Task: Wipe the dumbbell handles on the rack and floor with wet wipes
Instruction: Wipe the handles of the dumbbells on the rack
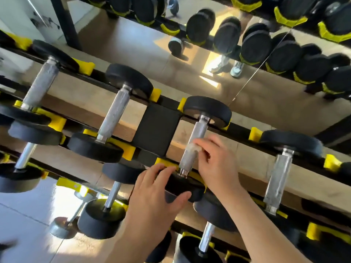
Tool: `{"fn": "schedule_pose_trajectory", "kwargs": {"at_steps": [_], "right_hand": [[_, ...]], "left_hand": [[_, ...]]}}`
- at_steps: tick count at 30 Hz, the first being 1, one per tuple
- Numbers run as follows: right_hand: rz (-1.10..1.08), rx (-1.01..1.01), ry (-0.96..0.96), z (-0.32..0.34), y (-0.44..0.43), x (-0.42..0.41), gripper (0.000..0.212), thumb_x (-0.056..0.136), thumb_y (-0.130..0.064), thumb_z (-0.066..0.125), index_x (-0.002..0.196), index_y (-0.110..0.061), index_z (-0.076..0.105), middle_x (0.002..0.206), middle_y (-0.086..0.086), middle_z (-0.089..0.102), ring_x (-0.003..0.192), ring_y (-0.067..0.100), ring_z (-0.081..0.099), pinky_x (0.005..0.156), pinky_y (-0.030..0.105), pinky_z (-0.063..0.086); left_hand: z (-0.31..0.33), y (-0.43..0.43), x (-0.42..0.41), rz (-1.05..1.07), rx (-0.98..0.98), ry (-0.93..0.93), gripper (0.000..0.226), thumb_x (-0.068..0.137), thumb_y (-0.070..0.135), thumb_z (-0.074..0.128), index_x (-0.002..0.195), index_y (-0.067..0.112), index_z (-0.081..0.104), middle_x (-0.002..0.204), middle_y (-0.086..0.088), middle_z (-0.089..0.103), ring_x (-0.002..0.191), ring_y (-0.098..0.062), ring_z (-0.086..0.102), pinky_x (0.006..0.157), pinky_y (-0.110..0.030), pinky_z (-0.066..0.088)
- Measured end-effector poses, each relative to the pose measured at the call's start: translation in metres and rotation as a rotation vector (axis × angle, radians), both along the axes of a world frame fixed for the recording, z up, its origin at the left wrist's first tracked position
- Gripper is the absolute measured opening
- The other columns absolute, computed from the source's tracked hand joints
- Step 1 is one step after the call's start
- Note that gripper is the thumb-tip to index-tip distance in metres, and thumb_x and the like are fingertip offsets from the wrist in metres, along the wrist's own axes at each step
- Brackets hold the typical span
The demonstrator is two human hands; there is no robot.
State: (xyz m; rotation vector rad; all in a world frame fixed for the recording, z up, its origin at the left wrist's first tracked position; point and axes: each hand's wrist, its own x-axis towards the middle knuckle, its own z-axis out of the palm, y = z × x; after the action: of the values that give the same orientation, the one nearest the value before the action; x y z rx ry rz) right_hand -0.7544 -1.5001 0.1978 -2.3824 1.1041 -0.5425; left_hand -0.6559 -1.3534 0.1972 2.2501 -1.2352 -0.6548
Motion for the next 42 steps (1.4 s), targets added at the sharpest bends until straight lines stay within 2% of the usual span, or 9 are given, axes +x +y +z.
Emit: {"fn": "schedule_pose_trajectory", "kwargs": {"at_steps": [6, 12, 15, 19, 24, 29, 33, 37, 42], "right_hand": [[0.145, 0.072, -0.028, -0.007, -0.001, -0.01, 0.03, 0.09, -0.021, 0.066, 0.119, -0.014, 0.068, 0.11, -0.002, 0.058, 0.097, 0.005, 0.057, 0.07, 0.011, 0.053], [0.258, 0.081, 0.018, 0.001, -0.005, -0.004, 0.018, 0.084, -0.02, 0.073, 0.101, -0.016, 0.075, 0.094, -0.005, 0.069, 0.083, 0.002, 0.063, 0.067, 0.012, 0.052], [0.442, 0.147, 0.086, 0.006, 0.002, -0.011, 0.013, 0.084, -0.02, 0.072, 0.096, -0.018, 0.076, 0.091, -0.008, 0.069, 0.082, 0.002, 0.063, 0.069, 0.015, 0.053], [0.252, -0.19, -0.043, -0.002, -0.037, 0.009, 0.007, 0.085, -0.014, 0.071, 0.084, -0.01, 0.076, 0.082, -0.003, 0.065, 0.071, 0.009, 0.06, 0.065, 0.023, 0.051], [0.462, 0.009, 0.057, -0.007, -0.002, -0.012, 0.01, 0.084, -0.011, 0.069, 0.091, -0.013, 0.076, 0.087, -0.003, 0.069, 0.081, 0.01, 0.061, 0.071, 0.022, 0.052], [0.226, -0.16, -0.052, -0.003, -0.04, 0.005, 0.007, 0.086, -0.01, 0.069, 0.087, -0.009, 0.075, 0.081, 0.004, 0.066, 0.071, 0.016, 0.062, 0.062, 0.023, 0.05], [0.427, -0.063, 0.067, -0.009, -0.004, -0.005, 0.01, 0.083, -0.012, 0.066, 0.087, -0.014, 0.074, 0.085, -0.003, 0.066, 0.073, 0.012, 0.063, 0.061, 0.032, 0.055], [0.232, -0.172, -0.033, -0.007, -0.034, 0.005, 0.005, 0.086, -0.011, 0.069, 0.088, -0.012, 0.074, 0.083, 0.0, 0.065, 0.071, 0.013, 0.061, 0.06, 0.037, 0.054], [0.431, -0.029, 0.054, -0.008, -0.011, -0.003, 0.009, 0.086, -0.014, 0.065, 0.087, -0.015, 0.074, 0.083, -0.006, 0.064, 0.071, 0.009, 0.061, 0.059, 0.031, 0.053]], "left_hand": [[-0.018, 0.001, -0.002, 0.087, -0.204, -0.092, 0.067, 0.067, 0.074, 0.052, 0.125, 0.039, 0.053, 0.121, 0.025, 0.049, 0.11, -0.007, 0.051, 0.086, -0.026, 0.046], [-0.01, -0.002, -0.007, 0.161, -0.321, -0.094, 0.076, 0.062, 0.068, 0.055, 0.13, 0.037, 0.041, 0.113, 0.021, 0.05, 0.106, -0.011, 0.052, 0.083, -0.032, 0.047], [-0.003, -0.005, -0.02, 0.202, -0.318, -0.093, 0.081, 0.058, 0.059, 0.063, 0.132, 0.033, 0.039, 0.113, 0.014, 0.057, 0.107, -0.015, 0.055, 0.084, -0.036, 0.05], [-0.018, -0.001, -0.023, 0.217, -0.326, -0.107, 0.077, 0.061, 0.055, 0.065, 0.131, 0.032, 0.043, 0.117, 0.013, 0.06, 0.112, -0.006, 0.048, 0.084, -0.033, 0.05], [-0.018, -0.002, -0.021, 0.208, -0.306, -0.116, 0.074, 0.063, 0.063, 0.063, 0.127, 0.033, 0.042, 0.114, 0.01, 0.063, 0.107, -0.01, 0.053, 0.081, -0.033, 0.05], [-0.016, -0.005, -0.013, 0.131, -0.248, -0.176, 0.071, 0.064, 0.068, 0.049, 0.124, 0.031, 0.045, 0.112, 0.011, 0.062, 0.102, -0.014, 0.054, 0.082, -0.029, 0.046], [-0.017, -0.008, -0.008, 0.074, -0.245, -0.193, 0.065, 0.066, 0.066, 0.049, 0.117, 0.027, 0.058, 0.108, 0.008, 0.059, 0.099, -0.02, 0.054, 0.08, -0.03, 0.043], [-0.021, -0.011, -0.003, 0.064, -0.21, -0.13, 0.061, 0.072, 0.073, 0.043, 0.113, 0.032, 0.065, 0.104, 0.018, 0.045, 0.1, -0.009, 0.04, 0.078, -0.021, 0.036], [-0.02, -0.018, 0.004, 0.049, -0.218, -0.133, 0.053, 0.076, 0.071, 0.042, 0.101, 0.034, 0.072, 0.094, 0.018, 0.053, 0.096, -0.003, 0.033, 0.077, -0.013, 0.03]]}}
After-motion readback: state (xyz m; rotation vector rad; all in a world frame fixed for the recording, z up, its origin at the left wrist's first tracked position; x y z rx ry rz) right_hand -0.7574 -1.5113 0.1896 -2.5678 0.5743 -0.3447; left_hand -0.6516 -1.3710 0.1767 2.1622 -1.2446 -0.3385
